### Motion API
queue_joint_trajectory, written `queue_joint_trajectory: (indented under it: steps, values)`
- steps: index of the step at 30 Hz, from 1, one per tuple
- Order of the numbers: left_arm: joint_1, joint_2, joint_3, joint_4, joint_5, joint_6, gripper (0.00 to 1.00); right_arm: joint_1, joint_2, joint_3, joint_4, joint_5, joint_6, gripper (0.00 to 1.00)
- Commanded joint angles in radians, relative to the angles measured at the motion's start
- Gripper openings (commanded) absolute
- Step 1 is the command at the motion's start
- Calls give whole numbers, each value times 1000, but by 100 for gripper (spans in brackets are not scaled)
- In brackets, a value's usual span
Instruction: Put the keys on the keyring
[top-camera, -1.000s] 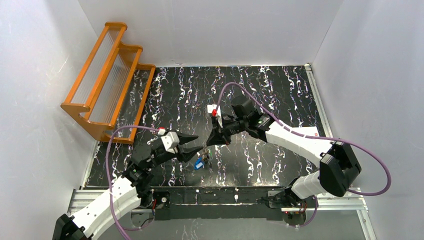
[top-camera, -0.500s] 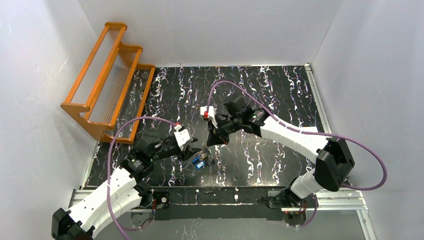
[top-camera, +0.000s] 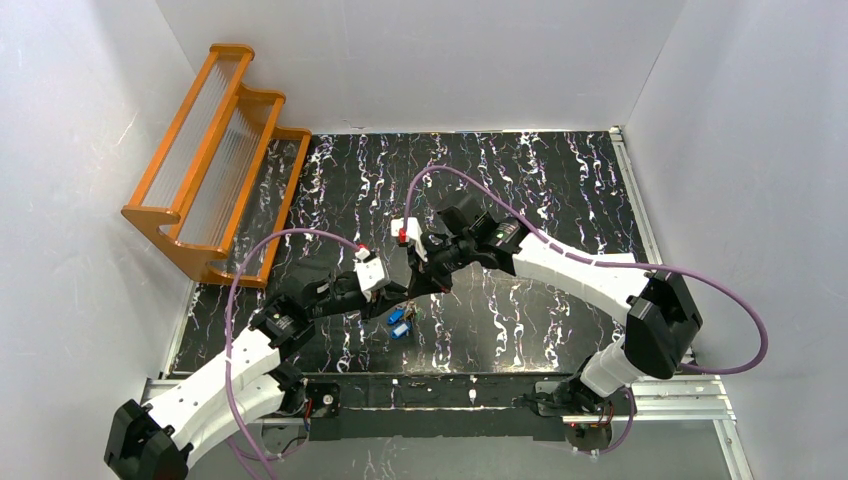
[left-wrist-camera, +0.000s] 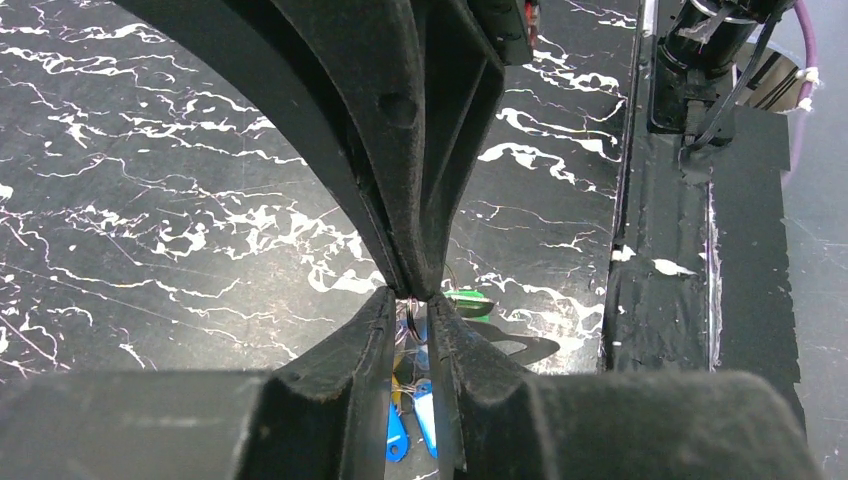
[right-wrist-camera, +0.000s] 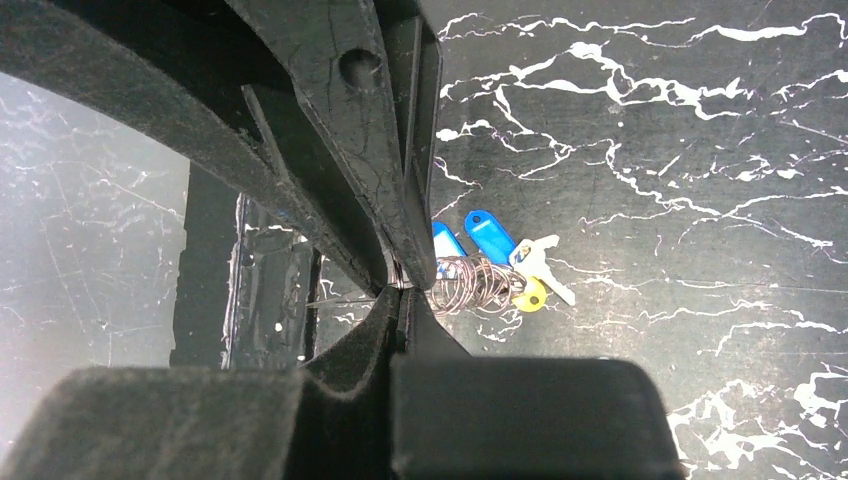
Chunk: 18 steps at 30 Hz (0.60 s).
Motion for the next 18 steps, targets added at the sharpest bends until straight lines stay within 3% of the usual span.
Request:
queue_joint_trajectory:
  steps: [1, 12, 18]
  values:
    - [-6, 12, -17, 47, 35, -11, 15, 4, 0, 48, 8, 5, 0, 1]
    - [-6, 17, 16, -92, 14, 78, 0, 6, -4, 48, 7, 10, 2, 1]
    - [-6, 21, 17, -104, 9, 86, 0, 6, -10, 44, 15, 10, 3, 1]
